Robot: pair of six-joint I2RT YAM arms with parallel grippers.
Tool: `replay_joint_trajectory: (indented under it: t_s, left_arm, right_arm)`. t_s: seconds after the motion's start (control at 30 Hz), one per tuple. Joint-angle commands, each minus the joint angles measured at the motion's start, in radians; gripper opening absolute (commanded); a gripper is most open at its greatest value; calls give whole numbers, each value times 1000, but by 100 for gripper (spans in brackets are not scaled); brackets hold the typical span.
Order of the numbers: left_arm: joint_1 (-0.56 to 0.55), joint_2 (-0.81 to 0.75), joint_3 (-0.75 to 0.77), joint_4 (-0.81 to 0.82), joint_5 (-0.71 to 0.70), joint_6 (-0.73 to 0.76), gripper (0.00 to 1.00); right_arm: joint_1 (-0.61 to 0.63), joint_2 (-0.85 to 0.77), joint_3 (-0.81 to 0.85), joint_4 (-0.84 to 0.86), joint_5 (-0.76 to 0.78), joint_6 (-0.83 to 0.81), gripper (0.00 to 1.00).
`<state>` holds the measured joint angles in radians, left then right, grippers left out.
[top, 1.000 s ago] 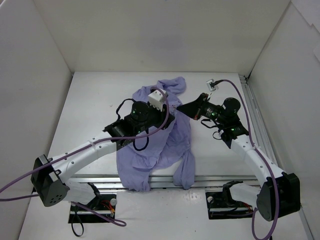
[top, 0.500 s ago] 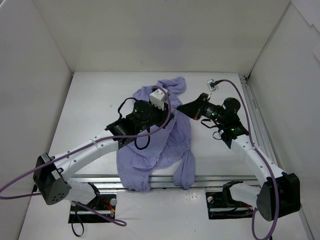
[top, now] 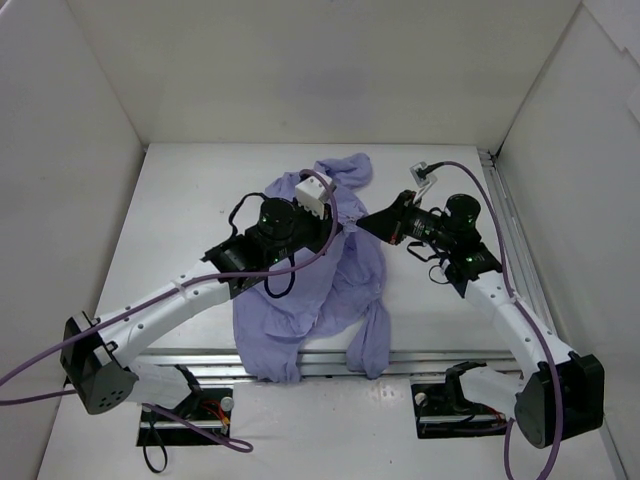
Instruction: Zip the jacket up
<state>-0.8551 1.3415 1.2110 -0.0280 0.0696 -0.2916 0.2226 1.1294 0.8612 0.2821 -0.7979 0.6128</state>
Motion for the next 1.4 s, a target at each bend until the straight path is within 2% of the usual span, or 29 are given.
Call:
replay_joint_trajectory:
  t_s: [0.0, 0.37, 0.57, 0.67, 0.7, 0.77, 0.87, 1.17, 1.37]
  left_arm:
    - [21, -61, 74, 39, 42, 43, 0]
    - [30, -97, 55, 36, 88, 78, 0]
    - [60, -79, 47, 43, 171, 52, 0]
    - [70, -67, 58, 33, 205, 40, 9]
    - [70, -68, 56, 39, 216, 37, 18]
    - [79, -65, 53, 52, 229, 25, 28]
    - [79, -58, 56, 66, 243, 12, 34]
    - [79, 1, 87, 71, 309, 8, 36]
    - [79, 19, 94, 60, 285, 20, 36]
  right_arm:
    - [7, -43, 67, -27, 12, -71, 0]
    - [4, -26, 101, -72, 19, -117, 0]
    - [4, -25, 116, -83, 22, -127, 0]
    - [4, -19, 119, -83, 20, -127, 0]
    - [6, -17, 121, -81, 17, -125, 0]
    - [4, -16, 121, -81, 16, -125, 0]
    - [4, -14, 124, -80, 17, -127, 0]
    - [4, -8, 118, -66, 11, -116, 0]
    - [7, -6, 119, -55, 5, -110, 0]
